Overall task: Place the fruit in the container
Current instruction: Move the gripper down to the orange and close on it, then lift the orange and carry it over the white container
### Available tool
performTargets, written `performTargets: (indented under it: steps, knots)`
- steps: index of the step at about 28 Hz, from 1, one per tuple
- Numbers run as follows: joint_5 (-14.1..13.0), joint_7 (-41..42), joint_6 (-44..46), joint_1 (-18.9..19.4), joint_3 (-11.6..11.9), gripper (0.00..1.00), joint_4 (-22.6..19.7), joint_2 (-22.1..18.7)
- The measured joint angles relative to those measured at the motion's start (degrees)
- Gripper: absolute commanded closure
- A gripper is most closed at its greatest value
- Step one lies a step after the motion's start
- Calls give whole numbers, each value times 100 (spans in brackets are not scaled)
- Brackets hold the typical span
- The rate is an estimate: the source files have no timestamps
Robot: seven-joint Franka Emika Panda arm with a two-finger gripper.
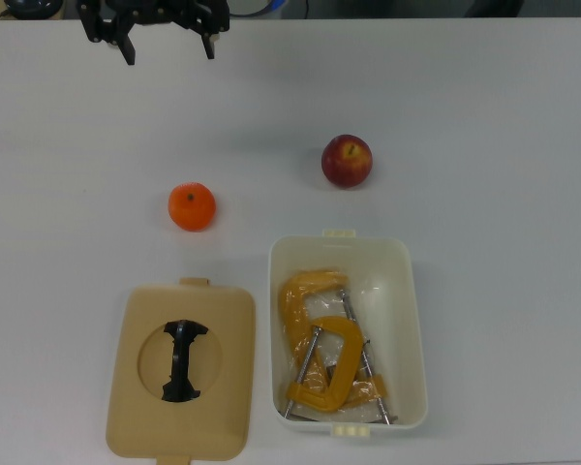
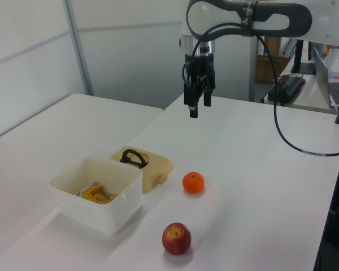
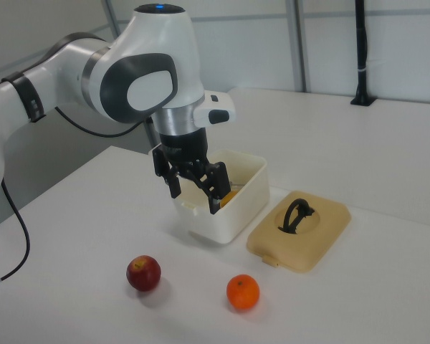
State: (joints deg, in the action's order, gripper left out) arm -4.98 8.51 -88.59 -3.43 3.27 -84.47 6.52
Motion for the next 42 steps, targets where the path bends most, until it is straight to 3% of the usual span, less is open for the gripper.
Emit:
performTargets:
  steps: [4,9,15,24,30,37,42]
  knots:
    - [1,1,-138,0,-5,0,-46,12]
    - [34,1,-1035,26,-15,0,-517,65]
    - [352,-141,-2398,56,-15,0,-1384,238]
    - [827,-576,-3313,257,-16,0,-2122,502]
    - [1301,-1051,-3919,426,-17,0,-2703,507]
    - [1389,-1168,-4186,433,-14,0,-2909,607]
    - [1809,-1604,-4417,433,-14,0,-2917,834]
